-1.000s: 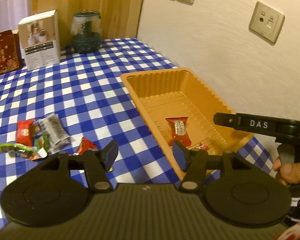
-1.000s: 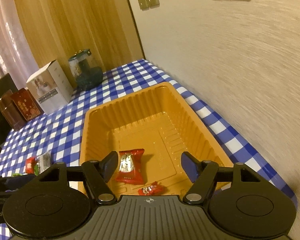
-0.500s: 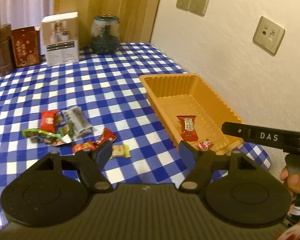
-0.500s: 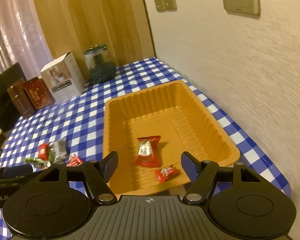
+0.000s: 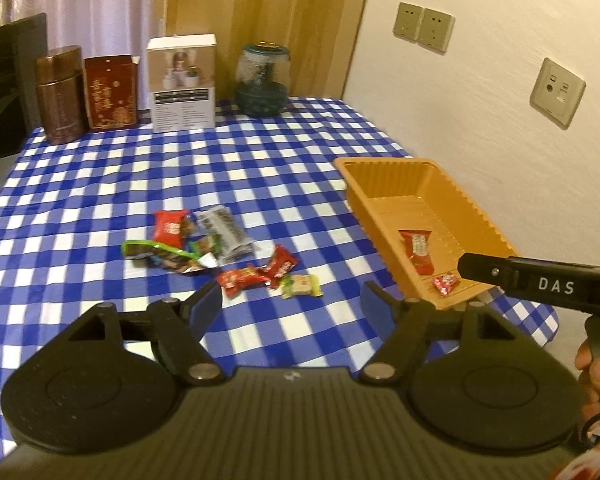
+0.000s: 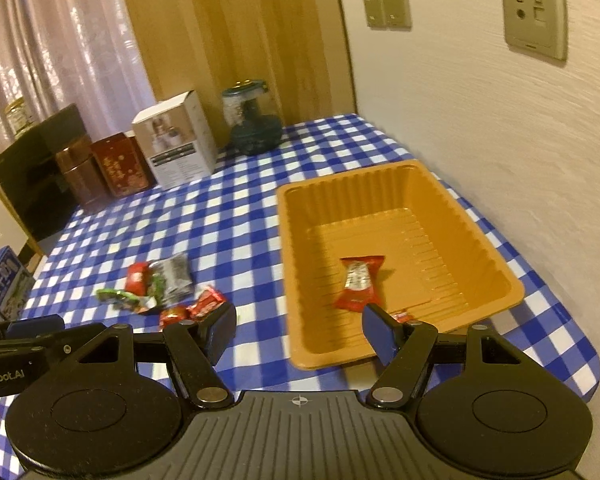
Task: Organize snacks
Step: 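Move both open tools back from the tray to the snack pile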
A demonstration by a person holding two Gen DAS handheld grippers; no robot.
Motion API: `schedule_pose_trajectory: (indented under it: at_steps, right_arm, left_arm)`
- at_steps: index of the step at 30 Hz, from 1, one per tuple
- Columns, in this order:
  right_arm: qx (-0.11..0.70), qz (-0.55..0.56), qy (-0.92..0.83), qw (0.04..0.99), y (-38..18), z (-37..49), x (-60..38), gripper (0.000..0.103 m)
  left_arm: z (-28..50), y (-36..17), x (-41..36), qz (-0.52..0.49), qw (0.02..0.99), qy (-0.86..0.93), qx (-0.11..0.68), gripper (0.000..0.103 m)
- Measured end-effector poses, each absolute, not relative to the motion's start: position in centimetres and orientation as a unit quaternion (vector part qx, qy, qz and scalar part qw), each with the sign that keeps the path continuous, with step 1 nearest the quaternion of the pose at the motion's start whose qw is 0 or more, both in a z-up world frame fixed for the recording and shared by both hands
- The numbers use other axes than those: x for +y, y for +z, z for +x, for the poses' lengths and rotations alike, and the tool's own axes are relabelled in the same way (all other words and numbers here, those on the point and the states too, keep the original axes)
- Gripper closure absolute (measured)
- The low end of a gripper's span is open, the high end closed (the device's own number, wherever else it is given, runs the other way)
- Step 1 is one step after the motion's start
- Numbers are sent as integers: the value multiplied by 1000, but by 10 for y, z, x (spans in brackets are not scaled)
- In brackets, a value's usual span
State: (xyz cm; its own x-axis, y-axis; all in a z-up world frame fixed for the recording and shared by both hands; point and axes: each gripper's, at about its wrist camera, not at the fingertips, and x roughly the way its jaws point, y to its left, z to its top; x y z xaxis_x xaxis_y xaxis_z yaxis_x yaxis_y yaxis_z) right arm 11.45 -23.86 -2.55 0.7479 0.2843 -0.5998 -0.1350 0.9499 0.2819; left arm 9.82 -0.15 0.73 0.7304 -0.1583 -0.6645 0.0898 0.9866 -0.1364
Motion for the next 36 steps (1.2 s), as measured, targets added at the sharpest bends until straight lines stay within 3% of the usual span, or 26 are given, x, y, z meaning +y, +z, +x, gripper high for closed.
schedule_pose_trajectory:
  at_steps: [6,20,36]
  right_arm:
    - [334,109,131,927,-24,108,-224,33]
    - [332,94,185,920,-40,113,-183,33]
    - [350,-13,222,910,-101,170,-127,34]
  left_arm:
    - [86,6,18,-47,931,-45,359,23]
    - [89,-10,59,-57,929,-8,367,23]
    - [134,-48,83,-62,920,-7,386,23]
